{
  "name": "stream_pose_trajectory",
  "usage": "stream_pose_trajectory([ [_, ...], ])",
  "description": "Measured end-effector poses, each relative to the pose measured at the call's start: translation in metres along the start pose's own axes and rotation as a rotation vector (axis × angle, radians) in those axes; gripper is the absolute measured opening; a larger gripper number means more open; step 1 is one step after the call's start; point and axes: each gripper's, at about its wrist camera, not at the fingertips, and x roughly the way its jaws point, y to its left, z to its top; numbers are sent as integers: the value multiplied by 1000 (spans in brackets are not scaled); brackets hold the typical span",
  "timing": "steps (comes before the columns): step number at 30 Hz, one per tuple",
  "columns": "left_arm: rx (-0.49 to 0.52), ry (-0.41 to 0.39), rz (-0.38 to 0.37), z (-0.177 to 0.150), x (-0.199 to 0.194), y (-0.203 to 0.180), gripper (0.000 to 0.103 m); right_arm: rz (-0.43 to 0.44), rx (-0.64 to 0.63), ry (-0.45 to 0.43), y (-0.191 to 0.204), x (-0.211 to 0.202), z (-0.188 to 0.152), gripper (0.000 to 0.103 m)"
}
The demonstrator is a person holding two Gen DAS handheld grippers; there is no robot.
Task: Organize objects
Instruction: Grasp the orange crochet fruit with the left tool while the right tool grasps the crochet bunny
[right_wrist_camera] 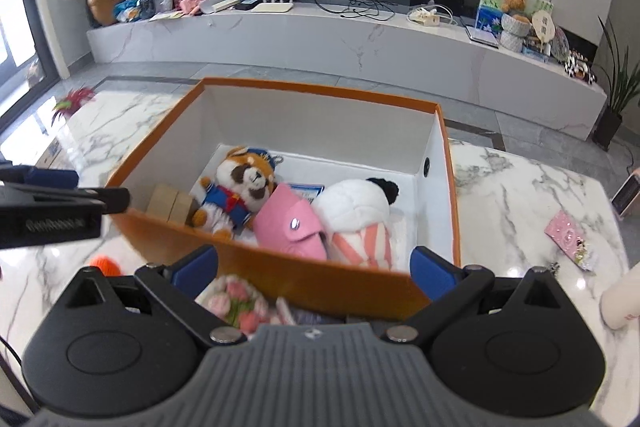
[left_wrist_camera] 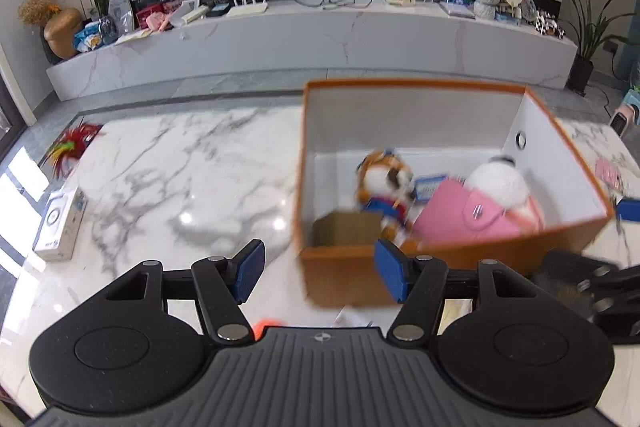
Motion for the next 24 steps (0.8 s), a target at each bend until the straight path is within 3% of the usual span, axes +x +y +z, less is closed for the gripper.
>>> stream_pose_trajectory([
  [4, 1, 32, 42, -24, -3, 18, 71, 52, 25, 15, 1, -8, -17, 102],
  [11, 15, 106, -7, -61, 13, 34, 71, 96, 77, 44, 9, -15, -54, 102],
  [15, -12, 125, -12, -64, 30, 39, 71, 93, 59, 72, 15, -9, -60, 102],
  [20, -71, 169, -29, -64, 50, 45, 71, 129, 66, 67, 16, -1, -62, 102],
  [24, -63, 209, -10, -65, 68, 43, 71, 171, 94, 37, 16, 10, -62, 102],
])
